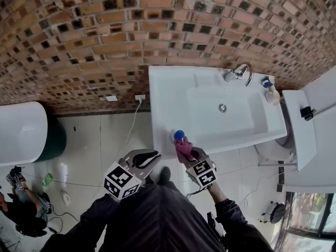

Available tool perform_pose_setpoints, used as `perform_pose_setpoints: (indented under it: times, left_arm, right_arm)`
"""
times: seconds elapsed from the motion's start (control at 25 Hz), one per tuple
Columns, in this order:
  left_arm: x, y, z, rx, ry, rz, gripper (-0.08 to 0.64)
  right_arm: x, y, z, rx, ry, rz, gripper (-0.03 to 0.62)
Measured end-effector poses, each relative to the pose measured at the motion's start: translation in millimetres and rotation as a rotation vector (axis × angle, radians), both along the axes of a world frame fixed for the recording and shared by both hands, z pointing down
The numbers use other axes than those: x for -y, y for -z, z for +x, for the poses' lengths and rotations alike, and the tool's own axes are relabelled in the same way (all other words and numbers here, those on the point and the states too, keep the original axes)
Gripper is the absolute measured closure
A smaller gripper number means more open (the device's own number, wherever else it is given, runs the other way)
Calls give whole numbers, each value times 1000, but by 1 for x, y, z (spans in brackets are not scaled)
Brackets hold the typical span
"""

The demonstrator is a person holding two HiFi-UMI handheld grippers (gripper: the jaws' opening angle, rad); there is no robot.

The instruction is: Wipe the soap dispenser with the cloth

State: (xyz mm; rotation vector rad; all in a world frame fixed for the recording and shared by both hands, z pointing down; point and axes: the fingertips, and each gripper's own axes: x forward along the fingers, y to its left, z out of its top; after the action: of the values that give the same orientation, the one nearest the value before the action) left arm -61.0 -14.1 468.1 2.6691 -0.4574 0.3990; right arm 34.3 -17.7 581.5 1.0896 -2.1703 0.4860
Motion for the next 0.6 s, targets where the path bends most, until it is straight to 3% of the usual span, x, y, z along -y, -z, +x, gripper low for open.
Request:
perform_pose_setpoints:
  times: [0.4,0.6]
  left_arm:
    - [6,-7,-8,-11,-17,-22,511]
    - [14,-22,-3,13,-24,-50,508]
  right_arm:
    - [1,-71,-11,-15,16,-225,522]
    - [-2,-69,-12,16,27,-270,522]
